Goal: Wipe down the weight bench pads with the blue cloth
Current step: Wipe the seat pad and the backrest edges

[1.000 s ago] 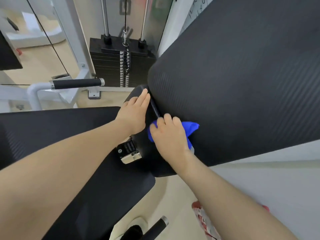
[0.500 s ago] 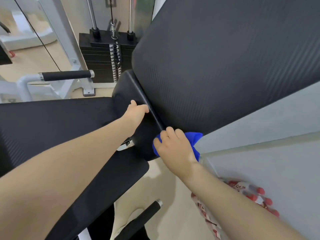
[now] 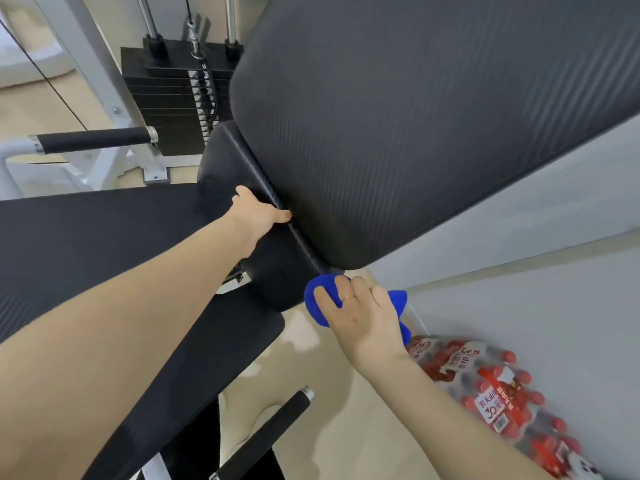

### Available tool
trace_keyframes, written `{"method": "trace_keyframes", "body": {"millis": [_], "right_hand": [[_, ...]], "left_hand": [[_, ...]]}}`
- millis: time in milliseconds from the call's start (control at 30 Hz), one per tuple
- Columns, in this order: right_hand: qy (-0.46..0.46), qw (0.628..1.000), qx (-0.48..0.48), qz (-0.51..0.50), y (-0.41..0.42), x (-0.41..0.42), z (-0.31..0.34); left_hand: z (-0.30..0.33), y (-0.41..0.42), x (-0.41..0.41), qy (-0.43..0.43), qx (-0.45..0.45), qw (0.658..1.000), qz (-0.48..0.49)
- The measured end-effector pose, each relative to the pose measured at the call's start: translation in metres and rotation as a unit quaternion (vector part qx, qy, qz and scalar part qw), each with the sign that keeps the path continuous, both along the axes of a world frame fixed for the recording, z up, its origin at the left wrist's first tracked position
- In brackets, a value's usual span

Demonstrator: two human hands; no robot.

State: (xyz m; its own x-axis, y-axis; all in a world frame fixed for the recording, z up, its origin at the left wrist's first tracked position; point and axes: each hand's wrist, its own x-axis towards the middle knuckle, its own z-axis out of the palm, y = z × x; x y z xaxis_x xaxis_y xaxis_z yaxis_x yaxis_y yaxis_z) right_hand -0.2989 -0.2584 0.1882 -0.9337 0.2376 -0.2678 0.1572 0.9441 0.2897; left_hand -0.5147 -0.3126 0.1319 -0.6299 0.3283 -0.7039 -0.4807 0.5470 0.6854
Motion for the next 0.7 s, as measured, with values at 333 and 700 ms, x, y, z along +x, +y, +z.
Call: {"method": "trace_keyframes", "body": {"millis": [333,700], "right_hand": [[0.108,0.981,-0.096,-0.126,-0.014,0.016,-0.032],[0.217,0.946,-0.187,-0.154,-0.016,-0.005,-0.028]], "left_hand": [[-0.001,-0.009,0.008,-0.013,0.022,1.000,0.009],[0.018,0.001,0.030,-0.024,-0.025,0.998,0.047]]}}
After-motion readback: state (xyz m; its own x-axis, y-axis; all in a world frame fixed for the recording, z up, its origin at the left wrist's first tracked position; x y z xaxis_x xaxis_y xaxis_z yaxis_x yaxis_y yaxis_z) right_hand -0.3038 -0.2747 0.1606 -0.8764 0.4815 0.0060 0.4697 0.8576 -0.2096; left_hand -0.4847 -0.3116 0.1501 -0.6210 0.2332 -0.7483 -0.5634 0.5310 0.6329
